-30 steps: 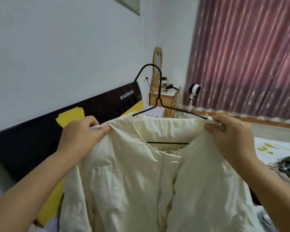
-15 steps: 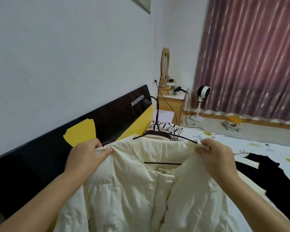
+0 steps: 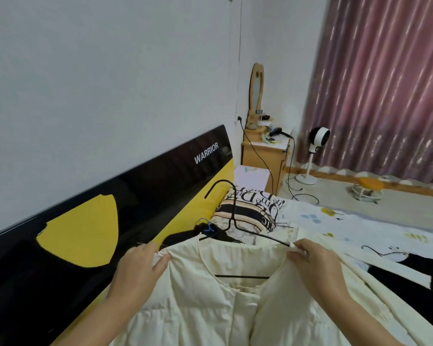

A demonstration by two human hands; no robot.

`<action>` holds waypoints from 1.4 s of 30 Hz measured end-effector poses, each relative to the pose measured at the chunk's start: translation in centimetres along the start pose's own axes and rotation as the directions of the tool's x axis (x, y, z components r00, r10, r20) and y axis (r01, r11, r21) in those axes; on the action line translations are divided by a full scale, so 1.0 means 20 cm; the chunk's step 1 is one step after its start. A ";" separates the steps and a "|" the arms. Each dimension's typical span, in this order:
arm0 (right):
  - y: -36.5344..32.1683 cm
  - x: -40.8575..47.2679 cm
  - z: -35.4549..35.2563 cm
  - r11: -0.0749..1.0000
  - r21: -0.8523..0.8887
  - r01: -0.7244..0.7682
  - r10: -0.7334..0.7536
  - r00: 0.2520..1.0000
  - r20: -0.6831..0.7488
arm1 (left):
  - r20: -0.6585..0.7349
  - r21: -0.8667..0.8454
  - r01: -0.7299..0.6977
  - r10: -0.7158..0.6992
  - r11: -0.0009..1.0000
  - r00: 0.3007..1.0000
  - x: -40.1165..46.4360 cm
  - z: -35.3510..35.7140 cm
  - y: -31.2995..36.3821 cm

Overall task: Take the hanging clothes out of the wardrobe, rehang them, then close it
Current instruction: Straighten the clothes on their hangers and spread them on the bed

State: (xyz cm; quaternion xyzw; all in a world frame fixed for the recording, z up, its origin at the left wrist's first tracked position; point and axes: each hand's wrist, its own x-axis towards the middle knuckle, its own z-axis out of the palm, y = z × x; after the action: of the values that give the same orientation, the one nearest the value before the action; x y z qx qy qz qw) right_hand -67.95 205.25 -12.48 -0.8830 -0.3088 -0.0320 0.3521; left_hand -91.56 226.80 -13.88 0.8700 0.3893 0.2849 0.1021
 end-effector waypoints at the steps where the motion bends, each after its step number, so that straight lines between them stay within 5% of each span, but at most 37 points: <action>1: 0.03 0.06 0.05 1.000 -0.004 -0.004 0.004 0.999 0.032 | 0.000 0.021 -0.009 0.009 1.000 1.000 0.04 0.06 -0.01; 6: 0.20 0.28 0.32 0.999 0.036 -0.029 0.023 0.987 0.156 | 0.068 0.028 -0.024 0.022 0.999 0.997 0.18 0.31 -0.09; 13: 0.40 0.54 0.69 0.984 -0.178 0.011 0.042 0.955 0.294 | 0.054 0.042 -0.049 0.047 0.998 0.997 0.44 0.65 -0.24; 19: 0.39 0.94 0.93 0.956 -0.292 0.004 0.032 0.992 0.121 | -0.015 0.134 -0.036 0.038 0.990 0.999 0.82 0.96 -0.38; 24: 0.35 1.22 1.20 0.979 -0.196 -0.061 0.066 0.998 0.017 | -0.062 0.148 0.037 -0.028 0.988 0.998 1.13 1.20 -0.45; 30: 0.47 0.92 1.70 0.952 -0.303 0.036 0.105 0.894 0.436 | 0.114 0.398 -0.065 0.022 0.915 0.993 1.11 1.56 -0.59; 33: 0.52 0.74 1.87 0.932 -0.360 0.048 0.185 0.790 0.585 | 0.075 0.465 -0.037 0.002 0.885 0.997 1.08 1.65 -0.62; 36: 0.54 0.65 1.98 0.917 -0.399 0.027 0.247 0.745 0.619 | -0.002 0.414 -0.155 0.172 0.897 0.985 0.97 1.76 -0.59; 38: 0.55 0.63 2.01 0.915 -0.404 0.019 0.262 0.734 0.627 | 0.146 0.392 -0.296 0.259 0.871 0.955 0.85 1.81 -0.57; 42: 0.57 0.65 2.00 0.898 -0.435 0.067 0.263 0.712 0.651 | 0.496 0.398 -0.400 0.173 0.826 0.851 0.70 1.86 -0.64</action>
State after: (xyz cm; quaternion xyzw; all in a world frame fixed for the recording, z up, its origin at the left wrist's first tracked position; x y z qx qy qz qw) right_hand -57.51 231.30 -45.72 -0.8998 -0.3545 0.2541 0.0087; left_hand -70.56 247.48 -43.63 0.9577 0.2759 -0.0135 -0.0806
